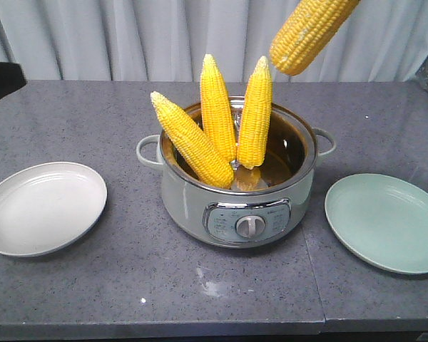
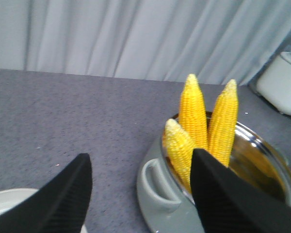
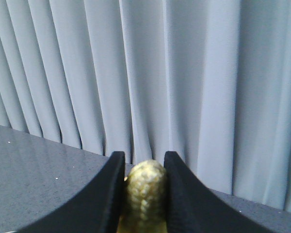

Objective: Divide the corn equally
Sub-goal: 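Grasp one corn cob with each gripper and lift out of pot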

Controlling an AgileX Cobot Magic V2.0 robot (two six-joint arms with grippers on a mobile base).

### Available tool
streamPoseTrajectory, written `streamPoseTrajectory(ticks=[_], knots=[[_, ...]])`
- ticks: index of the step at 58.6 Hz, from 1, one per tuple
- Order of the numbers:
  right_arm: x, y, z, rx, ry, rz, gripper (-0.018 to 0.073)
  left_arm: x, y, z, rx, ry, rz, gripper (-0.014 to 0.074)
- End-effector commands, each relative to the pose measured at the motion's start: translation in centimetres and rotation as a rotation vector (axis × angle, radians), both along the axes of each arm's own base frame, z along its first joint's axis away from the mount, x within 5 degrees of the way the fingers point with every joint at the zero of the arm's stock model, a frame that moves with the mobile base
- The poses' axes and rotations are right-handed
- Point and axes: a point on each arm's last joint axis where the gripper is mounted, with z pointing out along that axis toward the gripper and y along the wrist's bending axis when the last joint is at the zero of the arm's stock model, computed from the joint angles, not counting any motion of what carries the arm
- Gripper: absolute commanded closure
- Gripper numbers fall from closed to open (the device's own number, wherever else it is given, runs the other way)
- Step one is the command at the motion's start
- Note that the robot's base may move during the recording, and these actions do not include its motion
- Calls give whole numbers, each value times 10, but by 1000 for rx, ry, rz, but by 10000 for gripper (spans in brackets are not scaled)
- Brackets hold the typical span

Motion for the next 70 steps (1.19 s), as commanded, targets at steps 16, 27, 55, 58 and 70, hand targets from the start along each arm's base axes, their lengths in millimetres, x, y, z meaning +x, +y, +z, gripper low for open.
streamPoseTrajectory(ticks=[16, 27, 55, 58, 70], knots=[[-17, -9, 21, -22, -70, -92, 564, 98, -38, 9, -43, -1, -101, 156], [-16, -11, 22, -27, -82, -110, 564, 136, -66, -6, -43, 41, -159, 156], [-16, -12, 21, -60, -86, -125, 564, 153, -102, -27, -42, 68, -209, 156], [-16, -12, 21, -62, -86, -125, 564, 155, -105, -31, -39, 76, -213, 156], [-16, -12, 21, -64, -87, -126, 564, 163, -110, -49, -32, 134, -232, 156]])
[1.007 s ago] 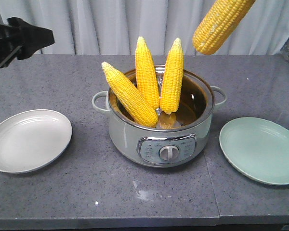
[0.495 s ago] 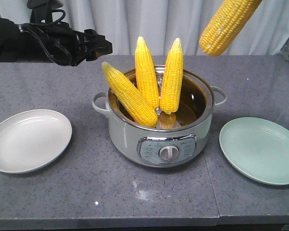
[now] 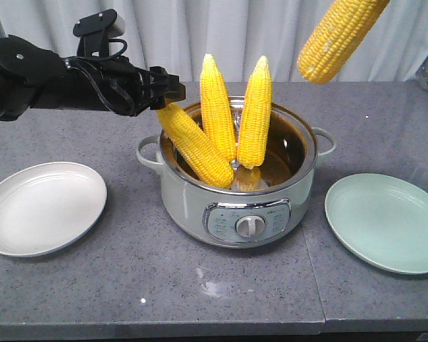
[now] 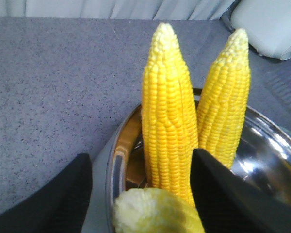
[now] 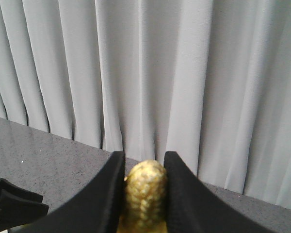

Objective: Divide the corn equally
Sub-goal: 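Grasp one corn cob with each gripper and lift out of pot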

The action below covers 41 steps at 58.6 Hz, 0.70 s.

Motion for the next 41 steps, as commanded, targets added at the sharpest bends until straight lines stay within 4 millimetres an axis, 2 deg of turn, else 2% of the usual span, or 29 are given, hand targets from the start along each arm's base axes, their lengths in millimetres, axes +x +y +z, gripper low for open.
streamPoseTrajectory(ticks=[1, 23, 30, 41], knots=[[-12, -5, 22, 34, -96, -42, 564, -4, 0, 27, -56, -72, 19, 156], [-12, -5, 22, 34, -95, -42, 564, -3, -7, 14, -82, 12, -28, 180], [-12, -5, 22, 33, -95, -42, 564, -3, -8, 13, -81, 22, -39, 265], [-13, -5, 21, 32, -88, -35, 564, -5, -8, 13, -80, 33, -54, 487]])
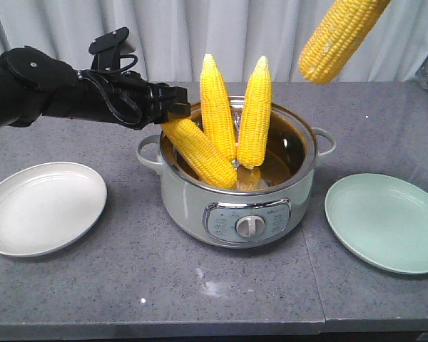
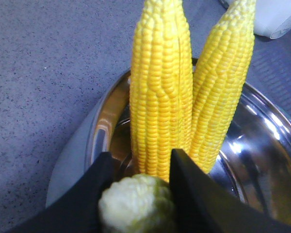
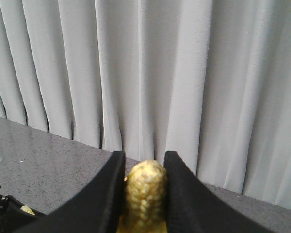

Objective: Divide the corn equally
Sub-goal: 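Grasp one corn cob with each gripper and lift out of pot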

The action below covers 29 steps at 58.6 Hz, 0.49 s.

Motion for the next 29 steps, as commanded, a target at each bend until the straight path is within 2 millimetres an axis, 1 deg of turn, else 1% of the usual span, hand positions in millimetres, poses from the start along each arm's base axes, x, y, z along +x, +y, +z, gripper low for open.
streamPoseTrajectory(ticks=[1, 6, 7, 12, 16, 21, 26, 29], knots=[[-13, -4, 21, 35, -87, -32, 564, -8, 0, 31, -48, -70, 1, 510], [-13, -4, 21, 33, -83, -27, 564, -9, 1, 34, -52, -76, 1, 598], [-13, -4, 21, 33, -83, -27, 564, -9, 1, 35, -52, -77, 1, 606], [-13, -4, 21, 35, -82, -27, 564, -13, 2, 43, -61, -97, 3, 604], [-13, -4, 21, 46, -76, -27, 564, -19, 5, 55, -69, -133, 13, 605], [-13, -3, 20, 67, -62, -23, 564, -30, 10, 77, -88, -200, 35, 603], [-14, -3, 21, 68, -63, -23, 564, -45, 18, 104, -109, -285, 64, 604], [-17, -3, 23, 68, -70, -22, 564, -57, 24, 122, -123, -341, 77, 604]])
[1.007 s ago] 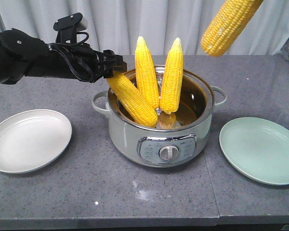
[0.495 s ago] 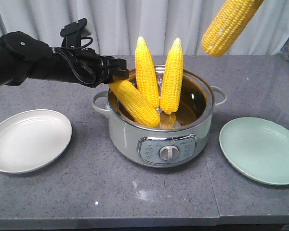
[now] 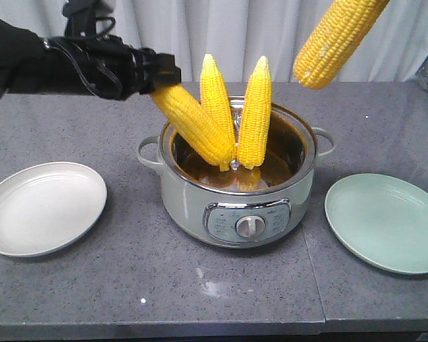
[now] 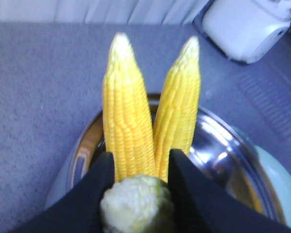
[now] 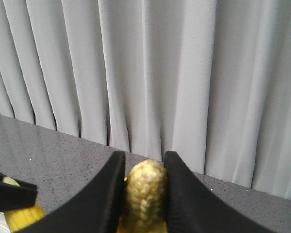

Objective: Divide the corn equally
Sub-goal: 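Grasp one corn cob with each gripper and lift out of pot, then lower the left cob onto the cream plate, right cob onto green plate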

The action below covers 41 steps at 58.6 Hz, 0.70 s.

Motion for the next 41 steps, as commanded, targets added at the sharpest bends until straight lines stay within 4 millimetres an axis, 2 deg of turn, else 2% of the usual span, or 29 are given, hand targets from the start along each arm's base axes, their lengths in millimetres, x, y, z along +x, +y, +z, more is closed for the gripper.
streamPoseTrajectory(ticks=[1, 12, 20, 24, 29, 35, 41], knots=[[-17, -4, 25, 43, -100, -35, 564, -33, 15, 67, -94, -202, 63, 604], [-47, -6, 41, 70, -145, -46, 564, -87, 52, 123, -56, -402, 113, 604], [-68, -11, 46, 58, -122, -102, 564, -126, 84, 143, 64, -453, 175, 604], [-76, -16, 44, 25, -75, -157, 564, -138, 97, 144, 130, -420, 223, 604], [-79, -24, 36, -23, 17, -249, 564, -145, 112, 135, 261, -326, 282, 604], [-76, -35, 23, -83, 139, -366, 564, -143, 130, 121, 414, -202, 369, 604], [-61, -41, 6, -155, 260, -420, 564, -131, 140, 109, 503, -123, 435, 604]])
